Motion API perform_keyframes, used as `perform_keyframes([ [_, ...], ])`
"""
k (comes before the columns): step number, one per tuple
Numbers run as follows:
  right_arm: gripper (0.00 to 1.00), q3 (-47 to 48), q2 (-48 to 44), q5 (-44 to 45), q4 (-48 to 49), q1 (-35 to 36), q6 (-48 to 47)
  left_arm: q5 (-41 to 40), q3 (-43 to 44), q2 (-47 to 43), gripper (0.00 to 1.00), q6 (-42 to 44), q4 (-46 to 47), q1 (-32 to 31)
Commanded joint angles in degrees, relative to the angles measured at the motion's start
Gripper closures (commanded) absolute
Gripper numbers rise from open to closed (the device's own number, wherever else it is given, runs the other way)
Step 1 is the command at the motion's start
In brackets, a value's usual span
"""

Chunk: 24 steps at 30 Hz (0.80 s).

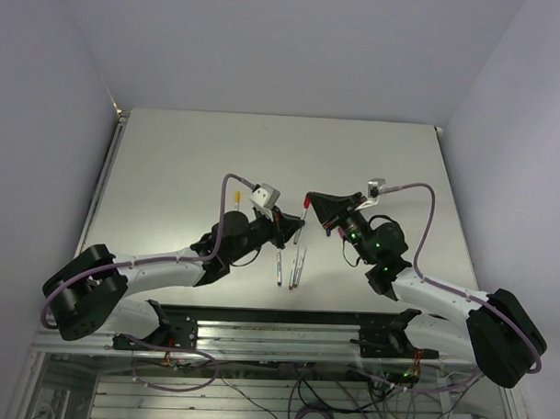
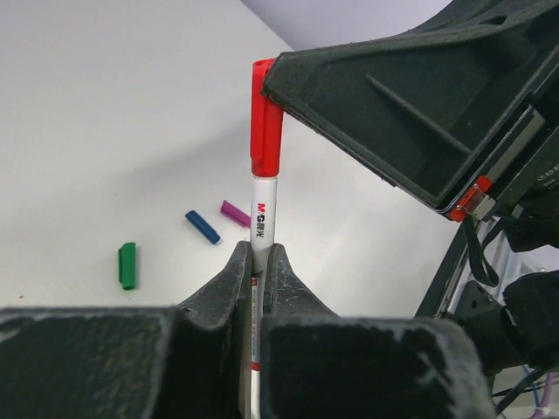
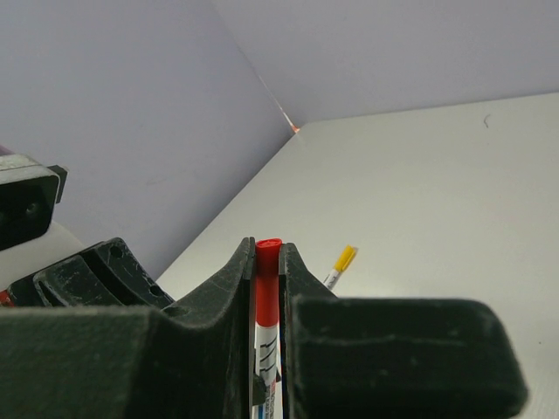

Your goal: Insert the pens into the pen caps

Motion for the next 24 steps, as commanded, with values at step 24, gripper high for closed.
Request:
perform_keyframes([
  [24, 0.79, 8.69, 8.64, -0.02, -10.69, 2.56, -8.26, -6.04, 4.59, 0.95, 0.93, 1.69, 1.33, 5.62],
])
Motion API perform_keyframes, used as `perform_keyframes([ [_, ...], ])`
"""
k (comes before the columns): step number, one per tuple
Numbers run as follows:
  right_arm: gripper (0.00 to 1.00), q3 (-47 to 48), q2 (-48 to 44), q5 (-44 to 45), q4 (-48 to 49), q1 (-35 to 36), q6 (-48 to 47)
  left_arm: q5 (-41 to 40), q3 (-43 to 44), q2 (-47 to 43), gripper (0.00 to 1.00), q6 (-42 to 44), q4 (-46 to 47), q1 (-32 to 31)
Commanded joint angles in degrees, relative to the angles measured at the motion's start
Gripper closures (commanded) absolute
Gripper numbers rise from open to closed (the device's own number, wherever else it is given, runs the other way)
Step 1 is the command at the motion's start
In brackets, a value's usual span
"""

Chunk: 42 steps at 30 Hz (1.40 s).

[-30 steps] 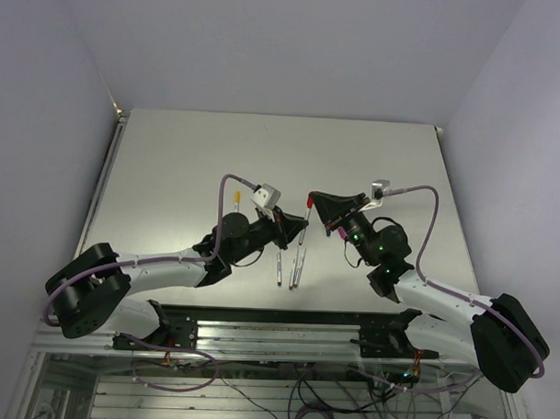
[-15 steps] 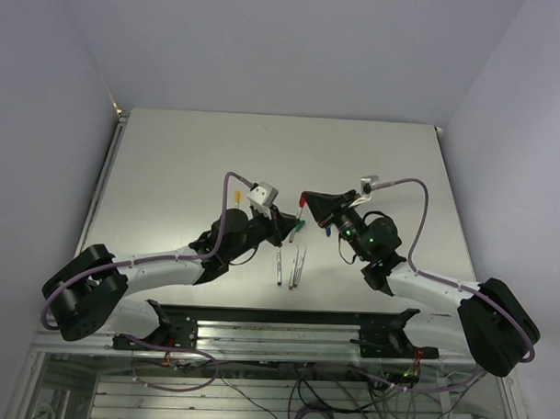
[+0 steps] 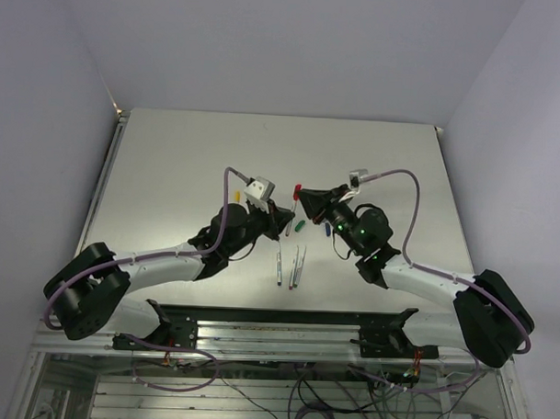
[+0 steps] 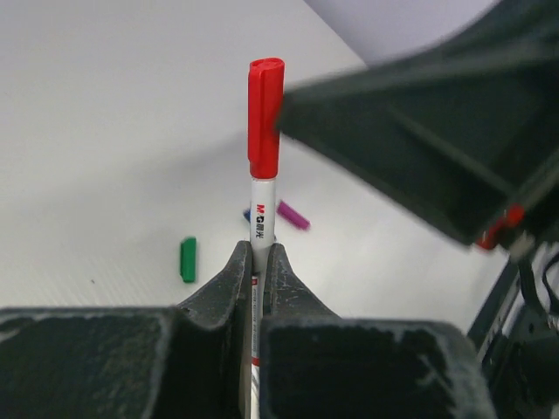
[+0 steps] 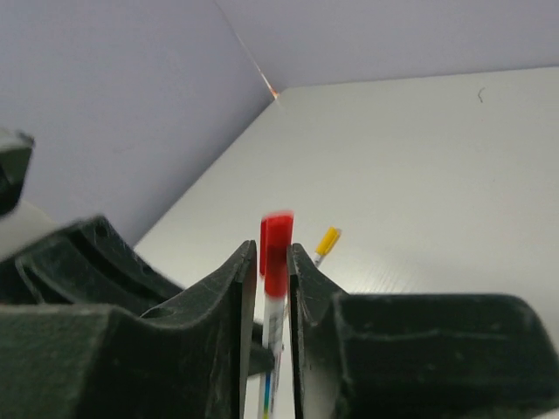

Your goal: Insert the pens into the pen caps

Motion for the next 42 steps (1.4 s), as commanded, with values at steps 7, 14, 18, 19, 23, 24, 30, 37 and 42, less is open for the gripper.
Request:
perform_keyframes([
  [7, 0.64, 11.96, -3.14, 6.59, -9.73, 1.41, -14.3, -6.04, 2.85, 3.36, 0.93, -0.06, 0.34, 1.89],
  [14, 0.45, 10.06, -8.17, 13.58, -12.18, 1.46, -15.9, -14.33, 4.74, 4.54, 0.93, 2.34, -7.04, 2.41],
  [18, 0.37, 7.53, -9.23, 17.18, -15.78, 1.39, -14.56, -19.78, 8.27, 6.42, 0.93, 4.37, -13.94, 4.06],
  [19, 0.36, 7.17, -9.34, 17.93, -16.95, 1.35, -14.37, -20.73, 9.26, 7.19, 0.93, 4.28, -15.92, 4.81],
  [23, 0.36, 5.85, -10.36, 18.81, -19.61, 1.38, -14.0, -21.2, 11.28, 10.24, 0.93, 3.2, -21.1, 7.89],
  [24, 0.36, 5.39, -10.64, 18.94, -19.92, 1.4, -13.86, -21.17, 11.67, 10.94, 0.93, 2.74, -22.03, 8.52],
  [30, 0.37, 3.54, -11.81, 20.11, -22.04, 1.3, -13.37, -22.48, 13.23, 15.86, 0.93, 0.36, -25.49, 10.53],
  [37, 0.37, 2.7, -13.12, 21.64, -25.27, 1.4, -14.18, -23.3, 15.12, 20.03, 0.93, 0.08, -25.93, 12.03],
  [42, 0.38, 1.84, -13.66, 21.79, -26.02, 1.34, -13.36, -23.85, 17.01, 22.84, 0.93, -0.98, -27.41, 13.04],
])
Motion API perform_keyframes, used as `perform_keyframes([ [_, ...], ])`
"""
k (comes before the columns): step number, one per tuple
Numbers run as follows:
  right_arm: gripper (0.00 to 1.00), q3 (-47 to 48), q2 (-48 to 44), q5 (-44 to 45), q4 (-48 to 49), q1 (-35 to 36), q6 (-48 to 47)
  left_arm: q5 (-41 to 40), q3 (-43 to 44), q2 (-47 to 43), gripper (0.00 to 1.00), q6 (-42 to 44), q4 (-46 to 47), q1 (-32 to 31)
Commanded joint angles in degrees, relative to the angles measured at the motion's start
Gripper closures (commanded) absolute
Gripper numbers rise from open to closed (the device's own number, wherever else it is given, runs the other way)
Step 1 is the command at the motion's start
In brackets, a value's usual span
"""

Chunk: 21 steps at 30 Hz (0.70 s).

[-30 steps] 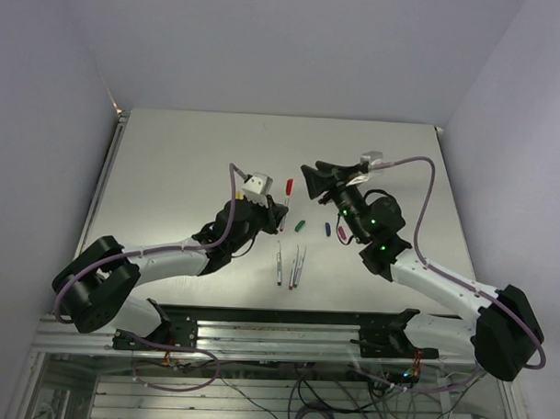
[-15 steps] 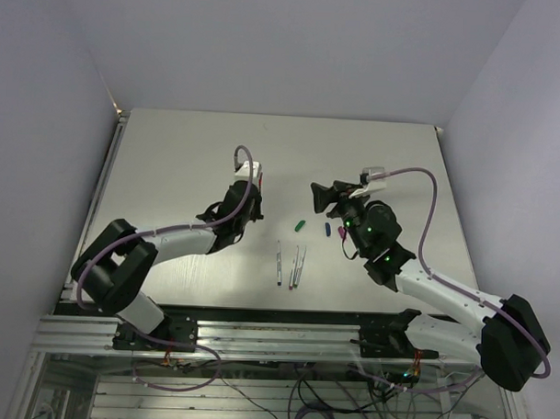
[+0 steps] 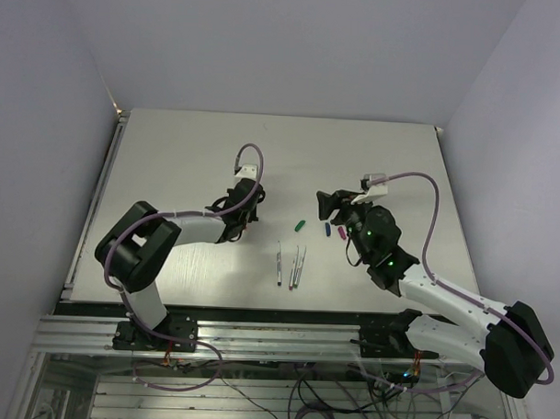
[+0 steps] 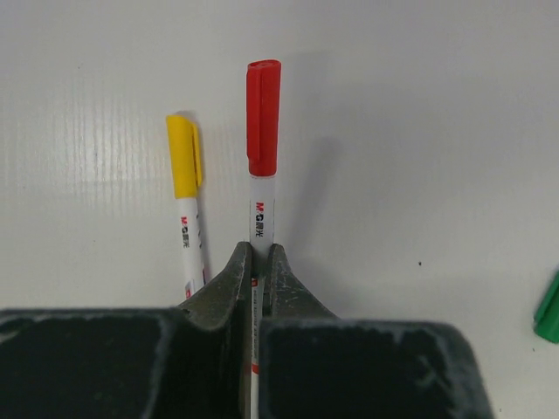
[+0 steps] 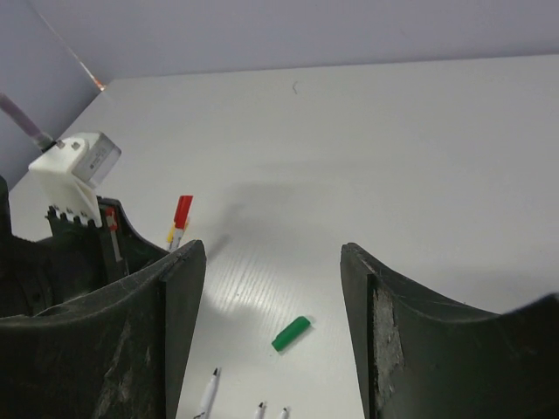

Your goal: Insert the pens into the pen caps

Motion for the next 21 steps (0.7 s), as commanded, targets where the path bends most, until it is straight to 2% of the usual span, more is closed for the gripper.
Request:
perform_keyframes([
  [1, 0.38, -1.16, -1.02, 1.27, -1.35, 0.0, 0.4, -1.98, 2.7, 1.92, 0.92, -1.72, -1.66, 1.09],
  [6, 0.38, -1.94, -0.93, 1.23, -1.16, 0.02, 0.85, -1.84, 3.02, 2.76, 0.82, -2.89, -2.23, 1.24],
  [16, 0.39, -2.16, 0.26, 0.3, -0.16, -0.03, 1.51, -1.16, 2.98, 2.65, 0.73, -3.36, -1.82, 1.29],
  [21, 0.4, -2.34, 0.14, 0.19, 0.05, 0.03, 1.73, -1.03, 3.0, 2.22, 0.64, -3.54, -1.72, 1.29],
])
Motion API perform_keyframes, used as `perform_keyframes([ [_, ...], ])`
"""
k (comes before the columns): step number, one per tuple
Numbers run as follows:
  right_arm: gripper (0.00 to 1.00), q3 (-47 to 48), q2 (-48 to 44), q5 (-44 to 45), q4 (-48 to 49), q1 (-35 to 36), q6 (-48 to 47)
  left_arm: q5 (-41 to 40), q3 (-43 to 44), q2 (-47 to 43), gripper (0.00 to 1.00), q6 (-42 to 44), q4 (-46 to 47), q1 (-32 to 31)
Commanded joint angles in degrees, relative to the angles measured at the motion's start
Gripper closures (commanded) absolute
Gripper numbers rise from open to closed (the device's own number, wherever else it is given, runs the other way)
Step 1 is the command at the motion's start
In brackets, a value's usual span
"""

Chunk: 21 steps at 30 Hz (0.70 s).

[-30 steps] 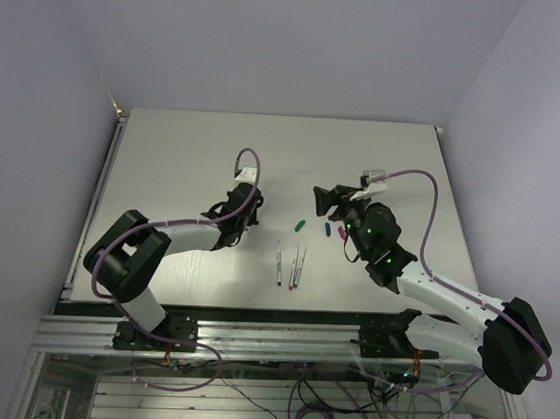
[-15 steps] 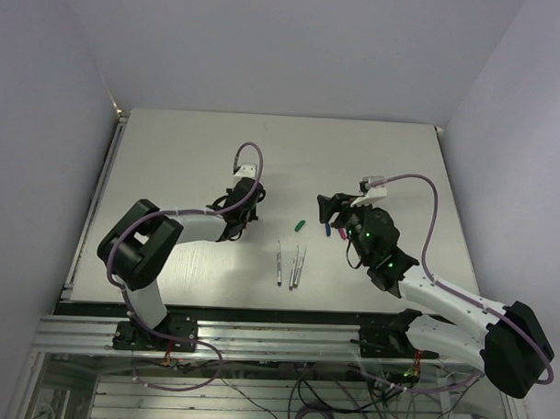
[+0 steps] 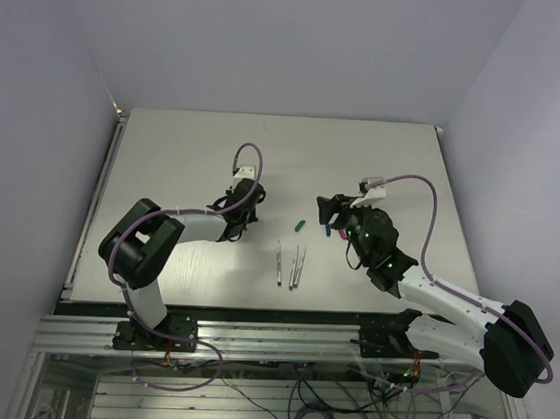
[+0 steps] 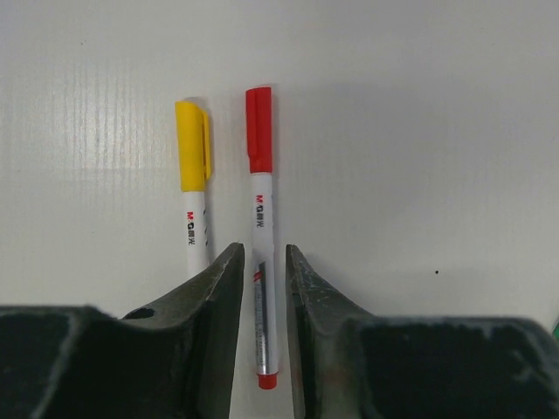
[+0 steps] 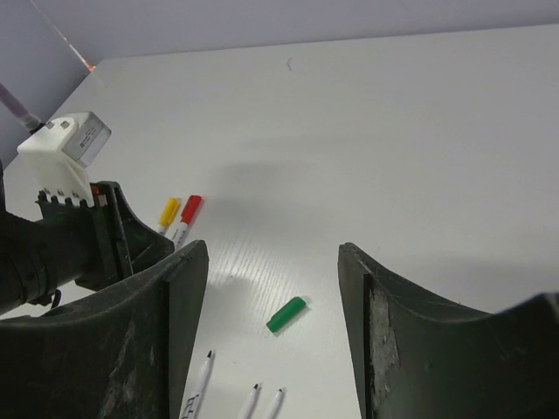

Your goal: Insert the pens into the pen caps

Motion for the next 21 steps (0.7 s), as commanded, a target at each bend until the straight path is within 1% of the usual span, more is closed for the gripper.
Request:
perform_keyframes([
  [1, 0.4, -0.61, -0.05, 0.11, 1.32, 0.01, 0.47, -0.29, 1.51, -0.25, 0.63, -0.64, 0.22, 0.48],
  [5, 0.39, -0.71, -0.12, 0.48, 1.47, 0.02, 0.72, 0.09, 1.63, -0.94, 0.62, -0.27, 0.33, 0.49],
  [9, 0.36, -0.49, 0.03, 1.78, 1.07, 0.02, 1.88, 0.93, 1.36, -2.77, 0.62, 0.26, 0.7, 0.43],
  [10, 0.34, -0.53, 0.04, 2.28, 1.03, 0.01, 2.17, 1.32, 1.35, -3.42, 0.61, 0.38, 0.47, 0.4],
  [13, 0.21, -0.8, -0.08, 4.09, 1.42, -0.12, 3.27, 1.92, 1.43, -5.41, 0.61, 0.76, -0.35, 0.35],
  [15, 0.15, -0.77, -0.05, 6.05, 1.22, -0.05, 3.66, 2.41, 1.09, -6.87, 0.61, 1.11, -0.65, 0.26],
  [17, 0.14, -0.27, 0.19, 7.65, 0.35, -0.1, 3.8, 2.91, 0.72, -8.82, 0.61, 1.44, -1.04, -0.11],
  [21, 0.19, 0.83, 1.25, 9.23, -2.28, -0.2, 3.31, 3.65, -0.09, -11.09, 0.6, 1.87, -2.94, -2.2],
])
